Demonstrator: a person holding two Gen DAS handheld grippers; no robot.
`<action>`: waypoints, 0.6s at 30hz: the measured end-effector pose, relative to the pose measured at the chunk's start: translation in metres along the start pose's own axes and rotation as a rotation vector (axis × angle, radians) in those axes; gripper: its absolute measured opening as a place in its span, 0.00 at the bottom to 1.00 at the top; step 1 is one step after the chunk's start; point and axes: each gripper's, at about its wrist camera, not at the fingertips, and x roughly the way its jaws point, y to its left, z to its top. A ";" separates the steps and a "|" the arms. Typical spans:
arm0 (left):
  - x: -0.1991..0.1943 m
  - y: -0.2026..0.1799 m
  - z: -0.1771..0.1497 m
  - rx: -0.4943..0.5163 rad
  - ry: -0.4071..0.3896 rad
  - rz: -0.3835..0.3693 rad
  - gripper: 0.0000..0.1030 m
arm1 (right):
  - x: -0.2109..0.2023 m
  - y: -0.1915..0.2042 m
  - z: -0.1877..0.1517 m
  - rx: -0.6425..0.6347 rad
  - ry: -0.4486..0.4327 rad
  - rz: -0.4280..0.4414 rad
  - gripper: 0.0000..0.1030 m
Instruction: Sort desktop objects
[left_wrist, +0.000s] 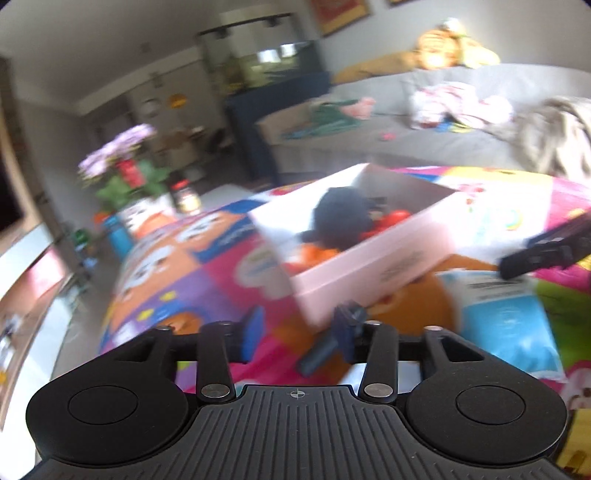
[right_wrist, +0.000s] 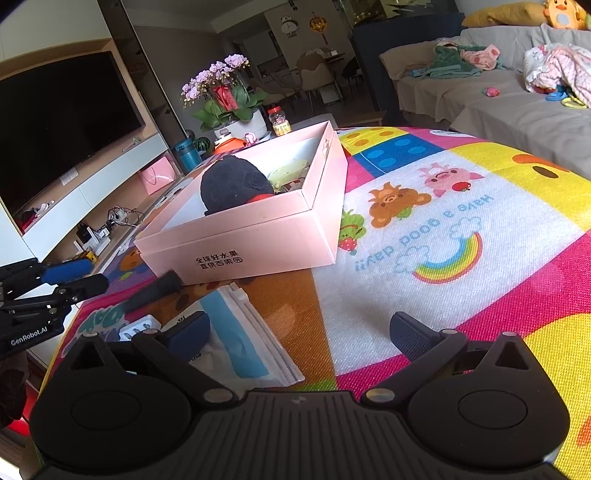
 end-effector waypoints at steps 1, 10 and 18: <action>-0.004 0.007 -0.003 -0.043 0.013 0.008 0.50 | 0.000 0.000 0.000 -0.003 0.002 0.000 1.00; -0.083 -0.026 -0.040 -0.148 0.014 -0.203 0.84 | -0.032 0.018 0.008 -0.161 -0.034 -0.021 1.00; -0.100 -0.089 -0.047 -0.018 0.047 -0.397 0.85 | -0.106 0.057 -0.006 -0.340 -0.107 0.017 1.00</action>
